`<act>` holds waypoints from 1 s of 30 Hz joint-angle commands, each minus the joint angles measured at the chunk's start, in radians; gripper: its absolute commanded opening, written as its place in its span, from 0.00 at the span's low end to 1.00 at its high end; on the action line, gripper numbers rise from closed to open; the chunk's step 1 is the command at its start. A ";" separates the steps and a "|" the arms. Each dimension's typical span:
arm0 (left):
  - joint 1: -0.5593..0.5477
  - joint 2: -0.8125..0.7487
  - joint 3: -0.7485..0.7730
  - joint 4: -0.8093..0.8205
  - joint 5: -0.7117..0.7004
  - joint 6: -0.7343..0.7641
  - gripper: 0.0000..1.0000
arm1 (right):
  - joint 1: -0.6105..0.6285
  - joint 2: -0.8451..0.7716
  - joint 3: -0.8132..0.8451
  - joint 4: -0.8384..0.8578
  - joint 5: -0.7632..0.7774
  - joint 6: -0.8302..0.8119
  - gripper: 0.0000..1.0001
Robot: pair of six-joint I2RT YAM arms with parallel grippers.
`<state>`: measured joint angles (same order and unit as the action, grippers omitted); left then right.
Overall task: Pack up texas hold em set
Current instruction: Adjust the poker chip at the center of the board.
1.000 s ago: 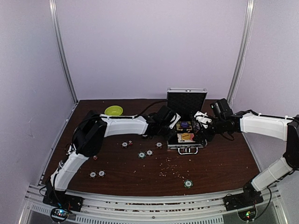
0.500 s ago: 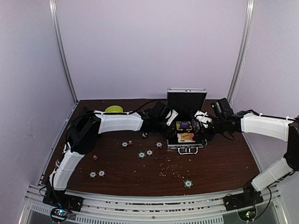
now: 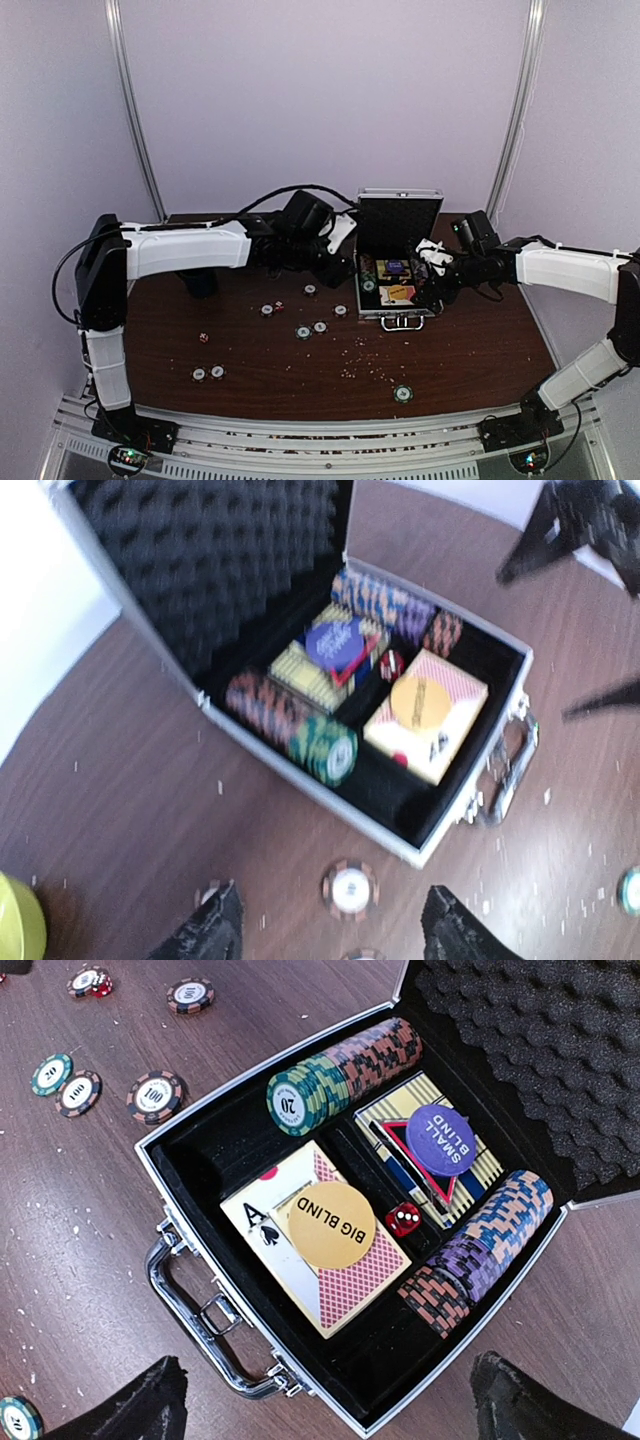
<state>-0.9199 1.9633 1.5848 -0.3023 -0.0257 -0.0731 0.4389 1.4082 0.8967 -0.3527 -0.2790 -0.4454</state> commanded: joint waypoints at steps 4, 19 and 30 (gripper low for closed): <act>0.012 -0.109 -0.096 -0.229 -0.129 0.021 0.60 | 0.004 -0.043 0.083 -0.056 -0.021 -0.021 1.00; 0.086 0.026 -0.146 -0.383 0.178 0.003 0.67 | 0.007 0.012 0.067 -0.142 -0.151 -0.025 0.95; 0.092 0.083 -0.149 -0.369 0.229 0.043 0.65 | 0.007 0.012 0.038 -0.115 -0.144 -0.025 0.94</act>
<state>-0.8345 2.0388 1.4220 -0.6838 0.1551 -0.0578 0.4412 1.4181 0.9394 -0.4854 -0.4191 -0.4721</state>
